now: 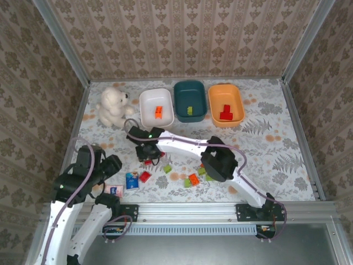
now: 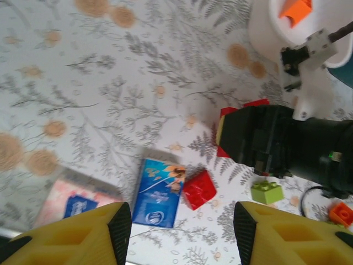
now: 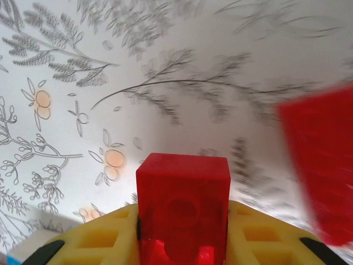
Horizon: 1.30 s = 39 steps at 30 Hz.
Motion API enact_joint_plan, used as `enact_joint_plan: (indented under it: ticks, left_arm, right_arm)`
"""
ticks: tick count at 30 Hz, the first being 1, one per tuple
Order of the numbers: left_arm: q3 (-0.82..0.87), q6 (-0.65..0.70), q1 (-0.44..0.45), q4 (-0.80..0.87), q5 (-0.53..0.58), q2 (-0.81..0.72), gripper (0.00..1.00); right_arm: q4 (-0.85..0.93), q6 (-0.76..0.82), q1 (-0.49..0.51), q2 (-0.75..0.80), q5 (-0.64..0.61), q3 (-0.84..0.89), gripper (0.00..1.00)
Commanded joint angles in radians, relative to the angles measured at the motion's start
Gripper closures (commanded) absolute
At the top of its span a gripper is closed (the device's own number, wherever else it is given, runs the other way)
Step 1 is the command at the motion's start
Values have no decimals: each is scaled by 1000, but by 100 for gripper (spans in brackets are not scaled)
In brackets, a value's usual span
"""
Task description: Sort the legos into containers by color
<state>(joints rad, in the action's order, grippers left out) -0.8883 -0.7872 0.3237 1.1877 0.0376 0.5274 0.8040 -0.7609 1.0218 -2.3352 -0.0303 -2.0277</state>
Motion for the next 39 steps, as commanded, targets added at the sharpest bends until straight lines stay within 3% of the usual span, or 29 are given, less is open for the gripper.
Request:
enact_joint_plan:
  ticks: [1,7,11,15,20,29,39]
  left_arm:
    - [48,62,3,-175,-137,51,45]
    - [101,51,111,-430,-177,200,45]
    - [81,74,226,-560,-141,361,44]
    - [51,71,273,-663,-148,515,44]
    - [-34,83,301,-706,-147,661,44]
    - [-144,134,321,-699,-145,789,44]
    - [-214,214,346,-653,-145,854,43]
  right_arm:
    - [-46,45,-110,238,-98,143,73]
    - [-104,115,-437,442,-92,403,75]
    - [-88,175,-639,391,-45,355,75]
    - [-47,196,-757,247,-7,202,75]
    - [45,218,-829,43,38,-53,76]
    - [102,201,-867,-128,72,-227,73]
    - [102,212,-865,-97,80,-259,47]
